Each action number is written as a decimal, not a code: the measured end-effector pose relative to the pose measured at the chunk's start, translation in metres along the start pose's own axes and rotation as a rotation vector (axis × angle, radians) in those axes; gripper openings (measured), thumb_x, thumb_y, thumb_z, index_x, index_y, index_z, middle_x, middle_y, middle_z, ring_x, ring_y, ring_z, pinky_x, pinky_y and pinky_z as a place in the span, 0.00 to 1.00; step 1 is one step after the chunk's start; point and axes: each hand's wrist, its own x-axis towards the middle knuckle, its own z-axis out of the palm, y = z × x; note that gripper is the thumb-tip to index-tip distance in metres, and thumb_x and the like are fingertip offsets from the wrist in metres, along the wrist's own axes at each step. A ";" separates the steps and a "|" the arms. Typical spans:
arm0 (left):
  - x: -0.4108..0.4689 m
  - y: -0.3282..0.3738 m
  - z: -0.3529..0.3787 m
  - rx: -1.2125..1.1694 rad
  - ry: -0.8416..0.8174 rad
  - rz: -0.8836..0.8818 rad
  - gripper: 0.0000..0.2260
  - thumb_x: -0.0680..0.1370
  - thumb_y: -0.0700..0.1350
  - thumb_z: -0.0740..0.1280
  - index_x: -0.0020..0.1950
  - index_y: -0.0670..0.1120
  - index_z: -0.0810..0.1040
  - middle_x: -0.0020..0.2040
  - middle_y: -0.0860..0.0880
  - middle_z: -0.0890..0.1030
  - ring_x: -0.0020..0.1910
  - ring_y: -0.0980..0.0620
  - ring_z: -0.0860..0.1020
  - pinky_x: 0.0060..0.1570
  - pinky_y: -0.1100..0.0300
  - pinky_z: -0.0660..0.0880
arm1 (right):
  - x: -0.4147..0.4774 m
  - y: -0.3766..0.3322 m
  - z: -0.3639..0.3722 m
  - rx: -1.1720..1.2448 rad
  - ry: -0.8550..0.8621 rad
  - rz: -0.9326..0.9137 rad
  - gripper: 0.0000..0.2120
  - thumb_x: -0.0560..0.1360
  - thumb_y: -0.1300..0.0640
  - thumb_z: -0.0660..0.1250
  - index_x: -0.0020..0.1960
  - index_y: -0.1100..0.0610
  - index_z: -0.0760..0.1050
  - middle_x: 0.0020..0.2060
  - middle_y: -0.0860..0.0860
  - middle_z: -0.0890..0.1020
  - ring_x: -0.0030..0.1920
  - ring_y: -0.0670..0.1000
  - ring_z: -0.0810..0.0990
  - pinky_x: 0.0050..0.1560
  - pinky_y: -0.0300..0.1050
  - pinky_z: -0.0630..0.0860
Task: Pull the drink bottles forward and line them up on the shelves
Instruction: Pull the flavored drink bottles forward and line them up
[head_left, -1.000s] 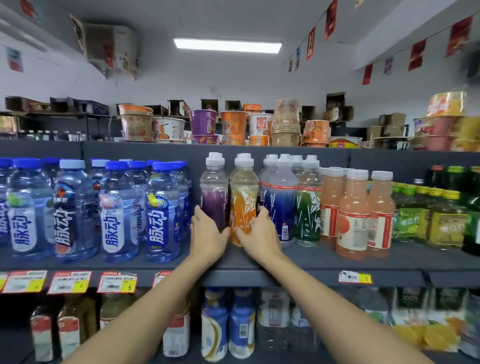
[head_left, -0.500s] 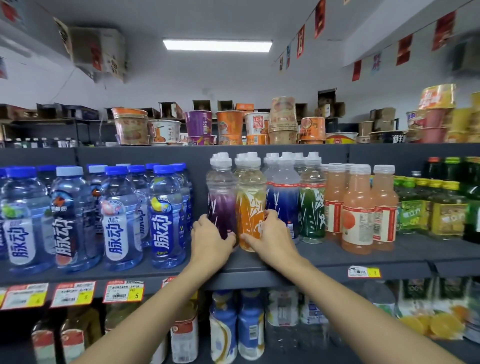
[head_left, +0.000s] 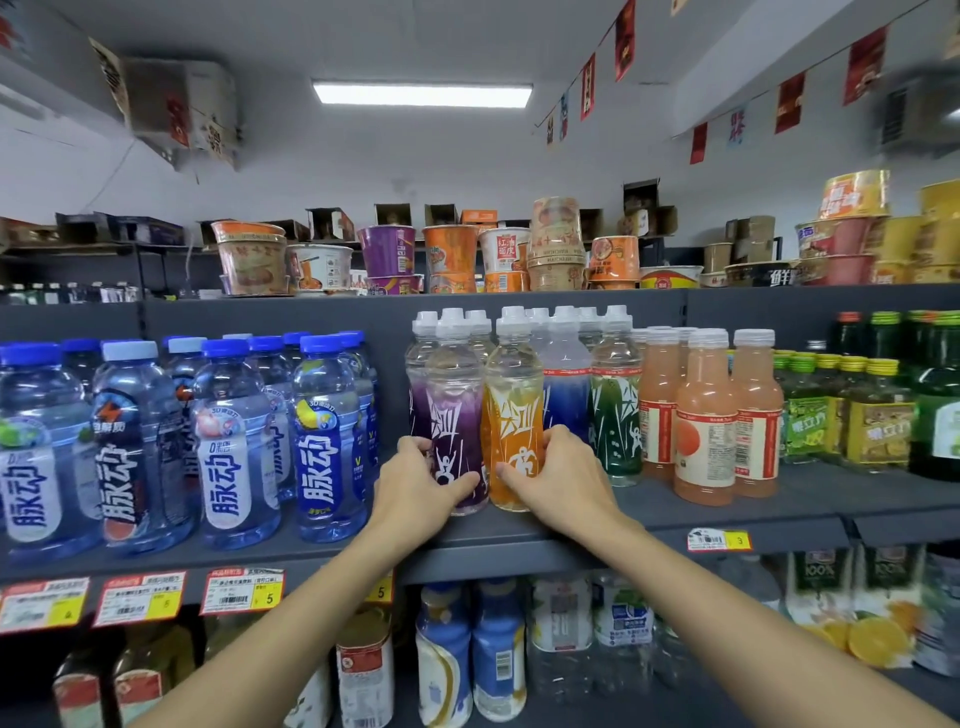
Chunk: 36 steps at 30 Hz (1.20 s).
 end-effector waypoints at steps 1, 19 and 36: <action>-0.001 0.002 0.001 0.018 0.002 0.016 0.34 0.68 0.60 0.78 0.66 0.46 0.70 0.51 0.52 0.78 0.55 0.49 0.79 0.58 0.50 0.75 | -0.002 0.002 -0.002 0.001 0.007 -0.003 0.29 0.69 0.32 0.70 0.57 0.53 0.71 0.52 0.49 0.78 0.53 0.53 0.80 0.51 0.52 0.78; -0.019 0.057 0.061 0.014 -0.005 0.143 0.38 0.66 0.66 0.76 0.66 0.45 0.70 0.55 0.49 0.79 0.56 0.49 0.77 0.57 0.52 0.75 | -0.014 0.065 -0.041 -0.016 0.138 0.051 0.37 0.69 0.35 0.66 0.71 0.54 0.64 0.64 0.52 0.75 0.63 0.54 0.75 0.62 0.53 0.74; 0.061 0.041 -0.036 0.285 -0.055 0.442 0.31 0.72 0.40 0.72 0.73 0.39 0.65 0.69 0.40 0.68 0.69 0.42 0.65 0.71 0.53 0.62 | 0.031 -0.073 -0.020 -0.669 0.337 -0.571 0.30 0.73 0.52 0.65 0.72 0.64 0.69 0.75 0.64 0.66 0.77 0.66 0.59 0.78 0.63 0.51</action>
